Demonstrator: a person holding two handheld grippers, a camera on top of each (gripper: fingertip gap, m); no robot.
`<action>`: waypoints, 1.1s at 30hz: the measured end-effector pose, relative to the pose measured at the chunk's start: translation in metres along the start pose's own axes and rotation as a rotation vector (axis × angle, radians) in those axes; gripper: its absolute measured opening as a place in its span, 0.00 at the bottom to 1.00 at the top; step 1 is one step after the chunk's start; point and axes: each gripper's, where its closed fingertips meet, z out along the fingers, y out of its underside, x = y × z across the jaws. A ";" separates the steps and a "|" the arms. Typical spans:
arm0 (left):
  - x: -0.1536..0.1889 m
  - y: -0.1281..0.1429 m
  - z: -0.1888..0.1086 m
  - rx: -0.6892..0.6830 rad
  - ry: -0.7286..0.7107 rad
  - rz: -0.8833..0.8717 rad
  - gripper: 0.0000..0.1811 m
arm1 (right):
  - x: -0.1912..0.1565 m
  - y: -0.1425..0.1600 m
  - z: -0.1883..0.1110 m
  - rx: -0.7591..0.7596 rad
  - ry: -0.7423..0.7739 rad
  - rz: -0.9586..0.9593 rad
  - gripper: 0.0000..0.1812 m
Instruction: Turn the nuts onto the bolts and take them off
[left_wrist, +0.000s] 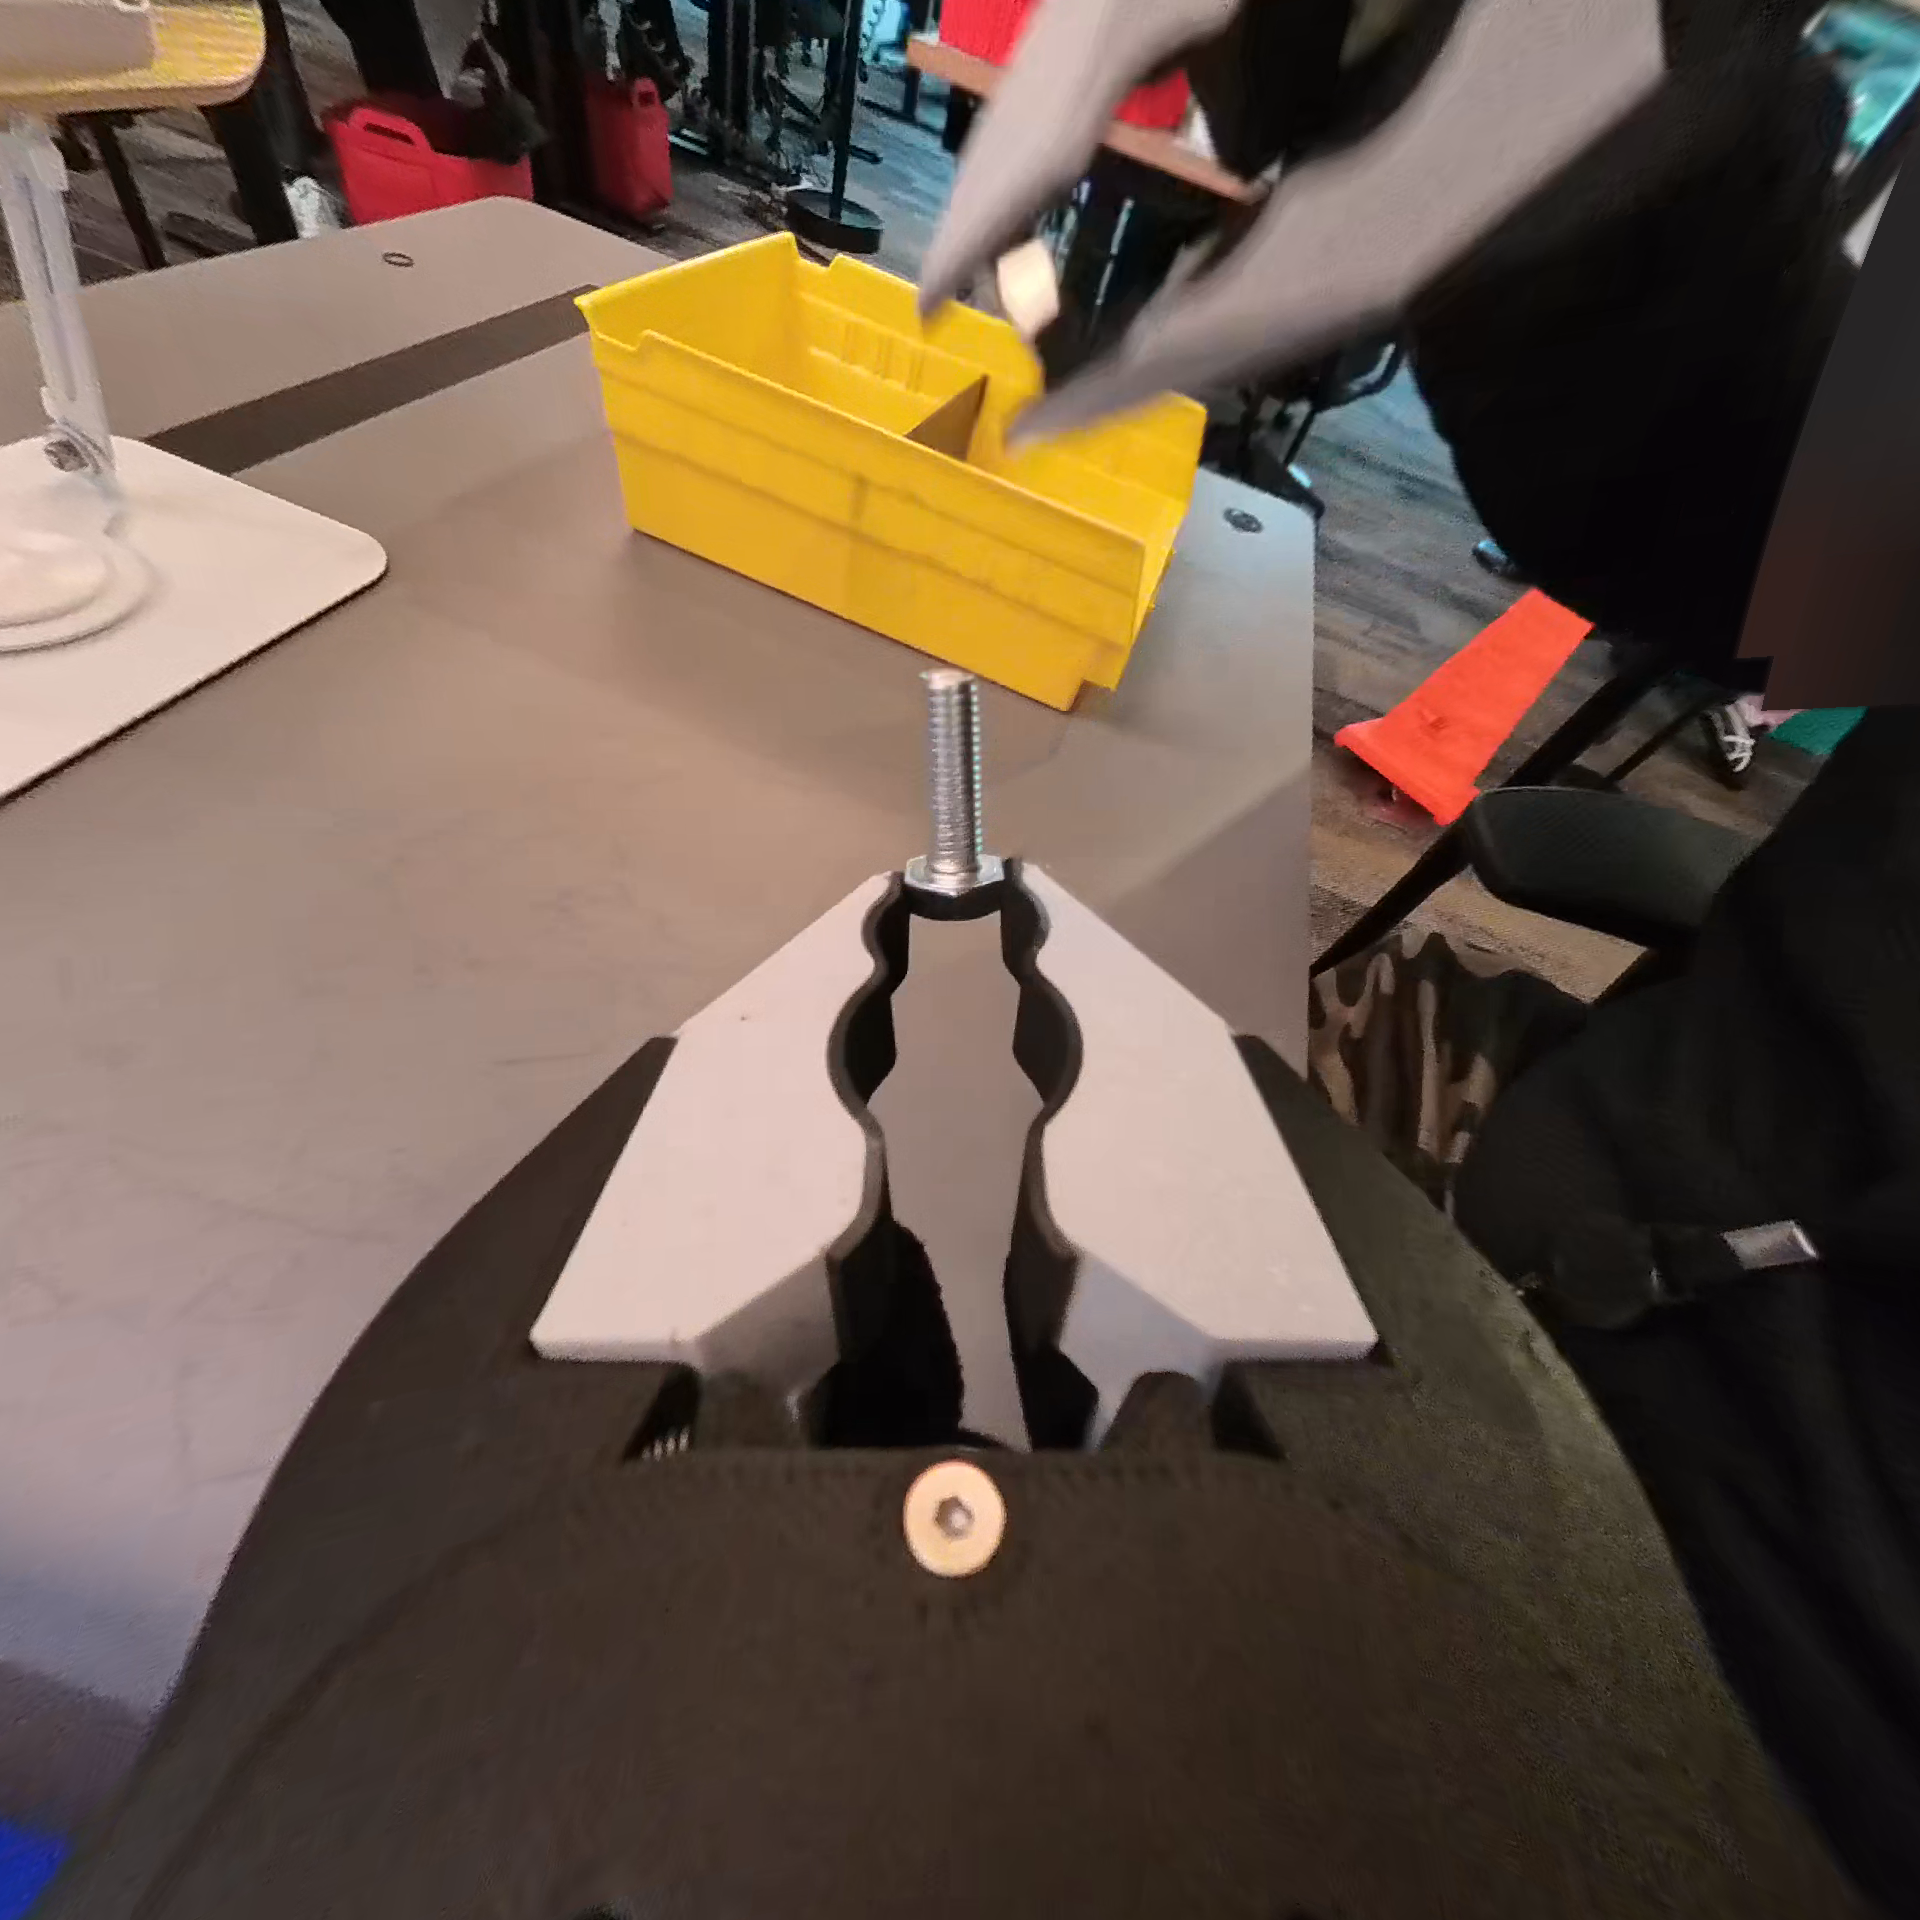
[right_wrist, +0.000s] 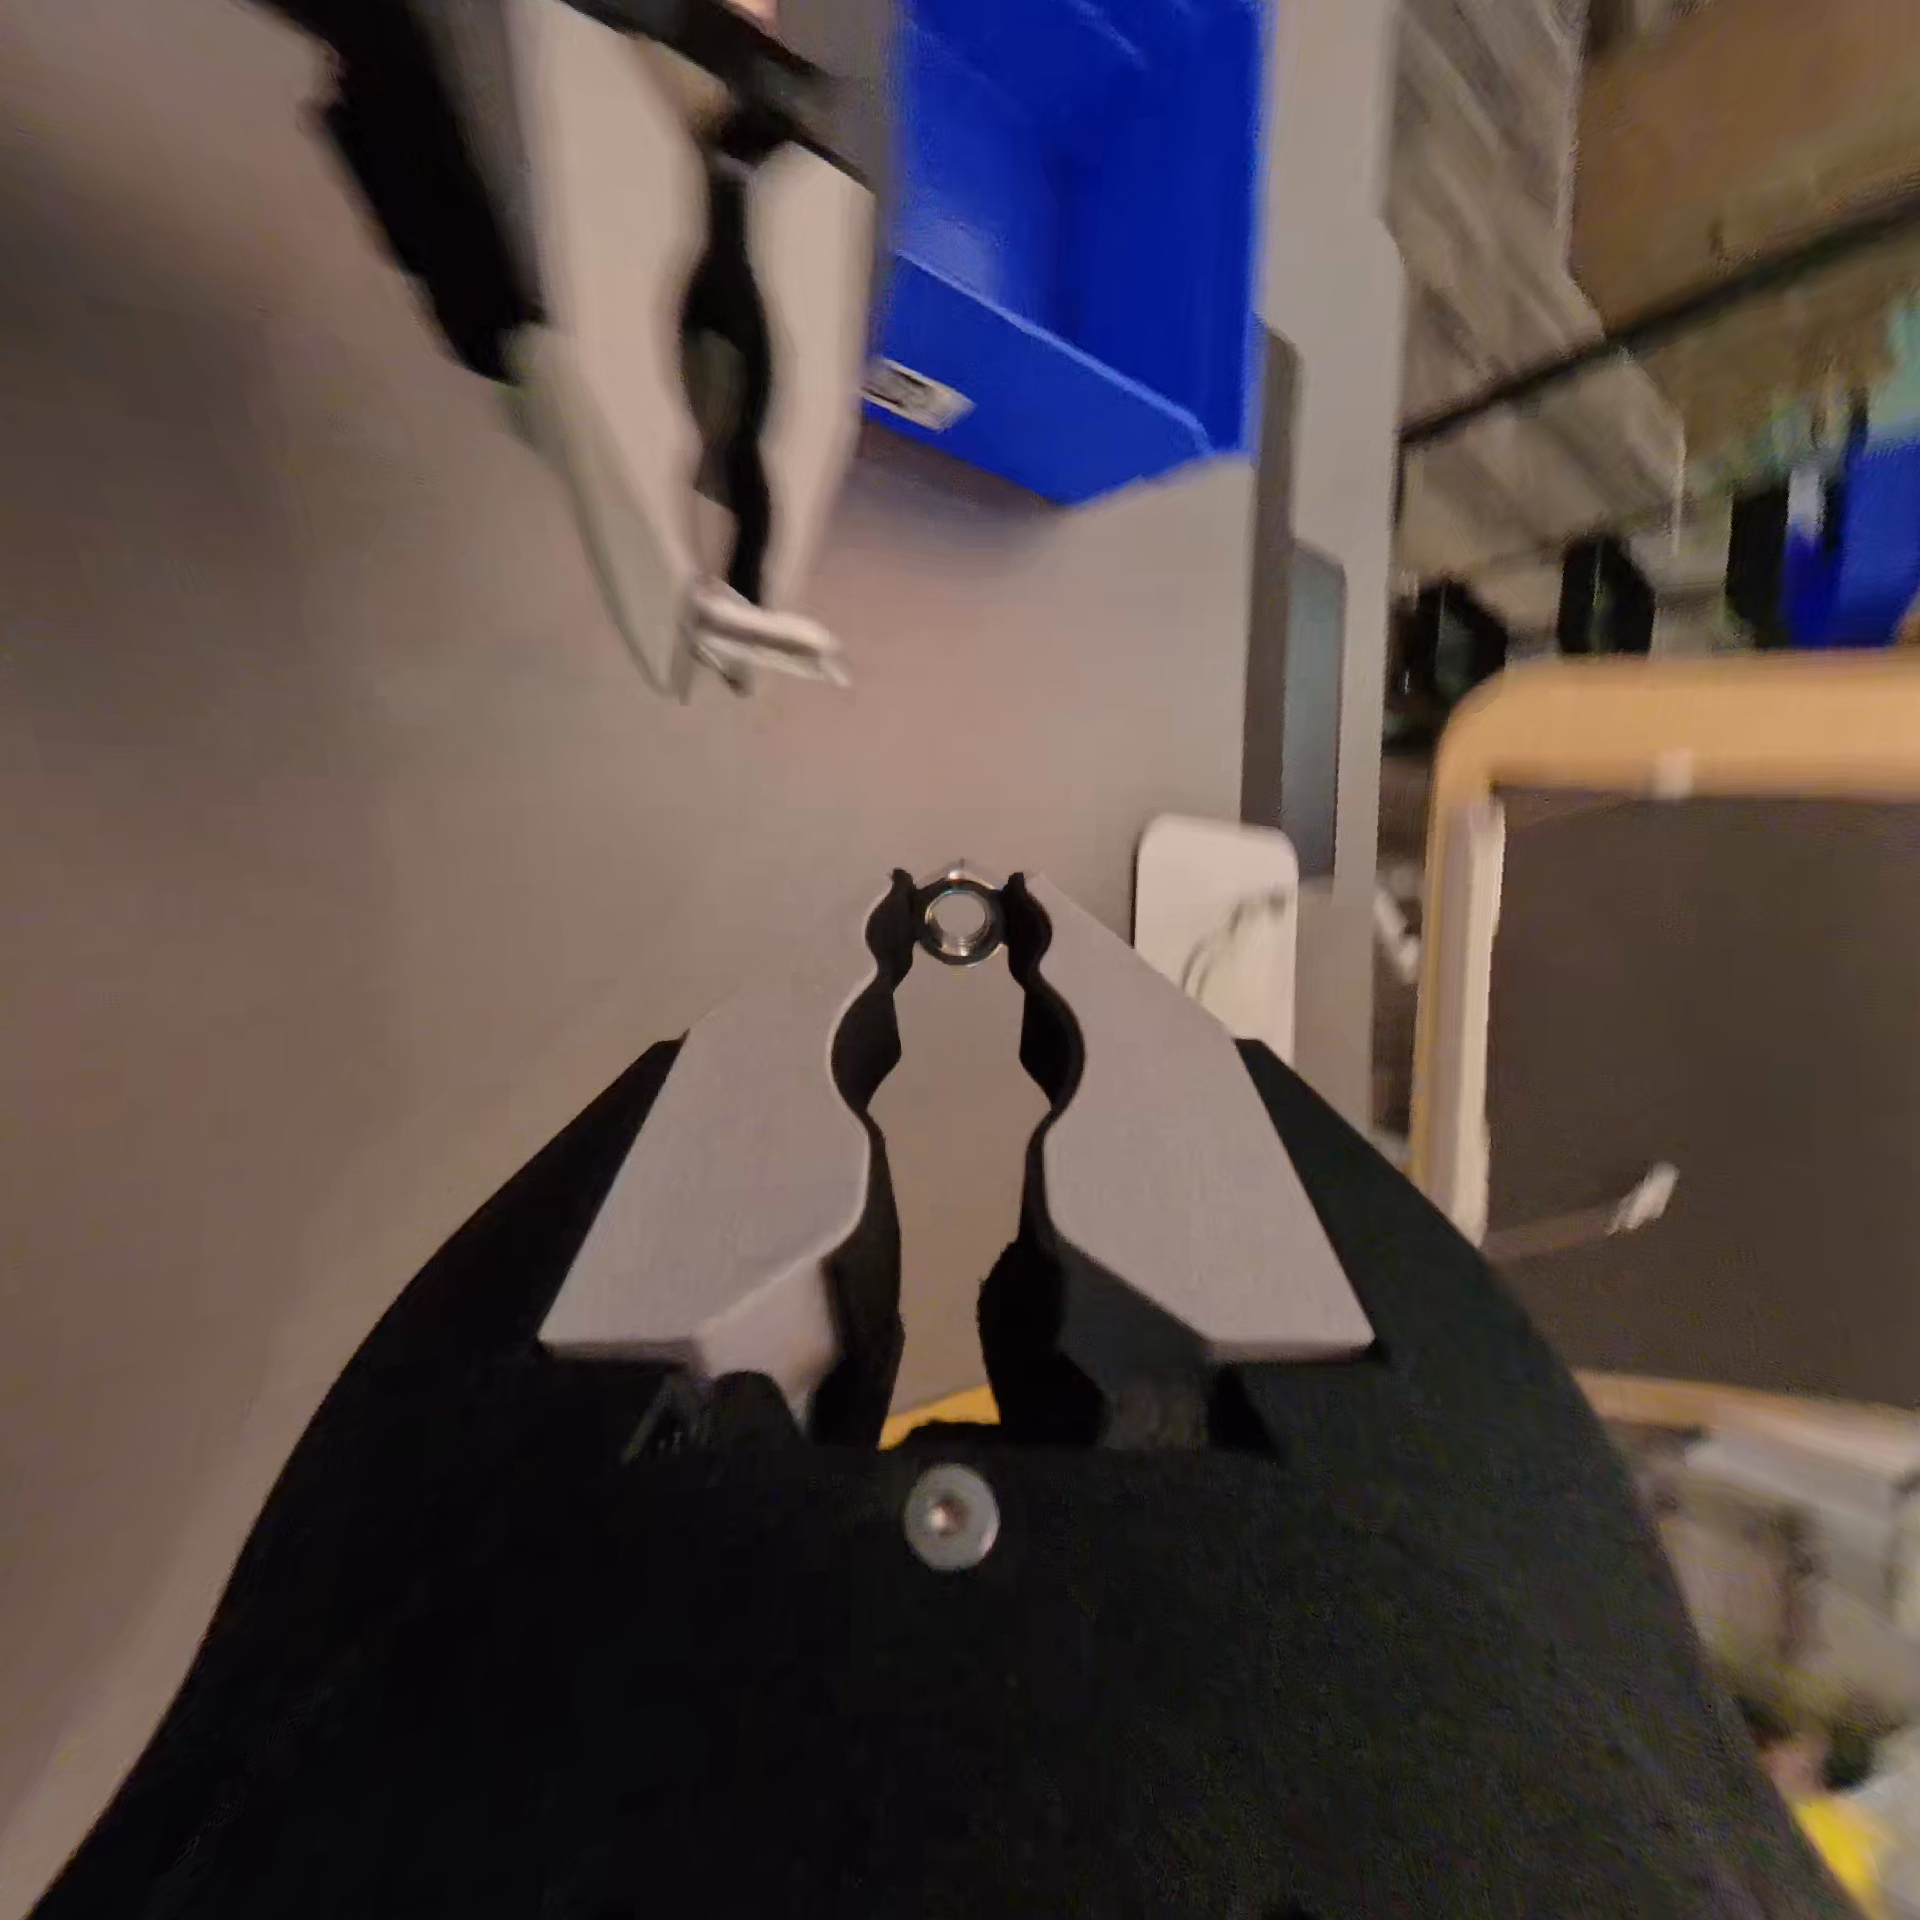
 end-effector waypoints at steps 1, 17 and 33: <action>-0.001 0.000 0.000 -0.006 -0.008 0.009 0.09 | 0.012 0.021 -0.013 -0.002 0.023 0.138 0.09; 0.009 0.001 0.011 -0.040 -0.019 0.055 0.09 | -0.124 0.363 -0.043 -0.695 -0.148 1.134 0.09; 0.016 0.001 0.020 -0.008 0.017 0.034 0.09 | -0.033 0.201 -0.068 -0.158 -0.045 0.927 0.16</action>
